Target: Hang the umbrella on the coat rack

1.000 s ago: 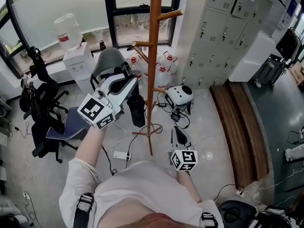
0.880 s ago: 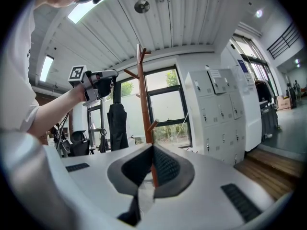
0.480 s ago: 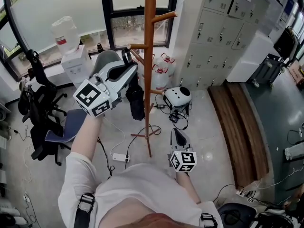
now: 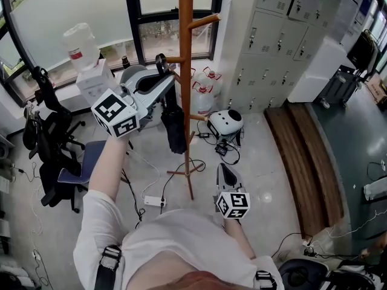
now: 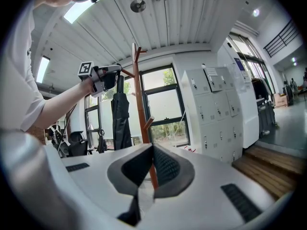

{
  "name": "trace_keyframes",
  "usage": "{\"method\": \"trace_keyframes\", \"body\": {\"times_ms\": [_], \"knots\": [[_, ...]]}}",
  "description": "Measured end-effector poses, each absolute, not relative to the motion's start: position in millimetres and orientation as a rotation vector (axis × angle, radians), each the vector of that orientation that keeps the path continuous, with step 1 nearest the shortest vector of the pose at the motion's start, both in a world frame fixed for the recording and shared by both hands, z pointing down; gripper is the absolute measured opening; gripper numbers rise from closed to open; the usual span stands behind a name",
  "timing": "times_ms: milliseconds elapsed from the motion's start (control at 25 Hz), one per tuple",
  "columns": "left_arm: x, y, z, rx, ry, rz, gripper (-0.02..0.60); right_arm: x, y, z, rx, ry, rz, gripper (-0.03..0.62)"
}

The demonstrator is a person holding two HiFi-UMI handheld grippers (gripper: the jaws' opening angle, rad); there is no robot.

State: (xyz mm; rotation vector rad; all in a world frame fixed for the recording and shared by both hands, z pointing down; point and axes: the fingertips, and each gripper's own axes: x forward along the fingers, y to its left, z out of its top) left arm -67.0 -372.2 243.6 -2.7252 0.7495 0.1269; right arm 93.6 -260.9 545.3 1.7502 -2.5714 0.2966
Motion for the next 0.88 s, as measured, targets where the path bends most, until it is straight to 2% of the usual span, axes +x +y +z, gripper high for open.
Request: {"method": "trace_keyframes", "body": {"times_ms": [880], "knots": [[-80,-404,261,-2.897,0.767,0.216,0.011,84,-271,549,1.726,-2.580,0.296,0.008]]}}
